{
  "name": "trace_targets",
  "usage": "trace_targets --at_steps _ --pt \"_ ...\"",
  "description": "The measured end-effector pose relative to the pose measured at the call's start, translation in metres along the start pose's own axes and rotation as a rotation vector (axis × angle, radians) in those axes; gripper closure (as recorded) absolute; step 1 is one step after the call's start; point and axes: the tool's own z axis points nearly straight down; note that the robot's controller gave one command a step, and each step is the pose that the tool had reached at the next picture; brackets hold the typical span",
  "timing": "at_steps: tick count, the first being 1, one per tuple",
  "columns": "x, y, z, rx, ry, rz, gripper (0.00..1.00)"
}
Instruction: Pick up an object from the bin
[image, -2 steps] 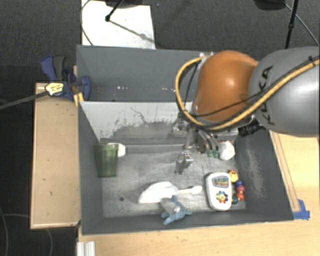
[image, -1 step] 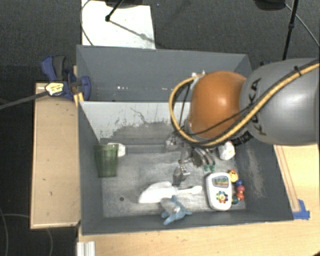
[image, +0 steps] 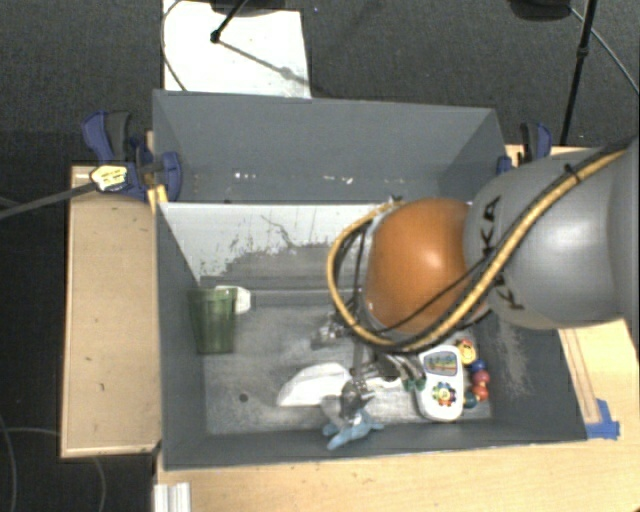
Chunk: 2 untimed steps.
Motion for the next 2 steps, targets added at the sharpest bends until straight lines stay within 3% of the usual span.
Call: trace_targets --at_steps 1,2 --pt "-0.01 0.009 0.003 0.0 -0.003 -0.107 0.0" --pt "-0.02 0.004 0.07 -0.001 -0.005 -0.095 0.0"
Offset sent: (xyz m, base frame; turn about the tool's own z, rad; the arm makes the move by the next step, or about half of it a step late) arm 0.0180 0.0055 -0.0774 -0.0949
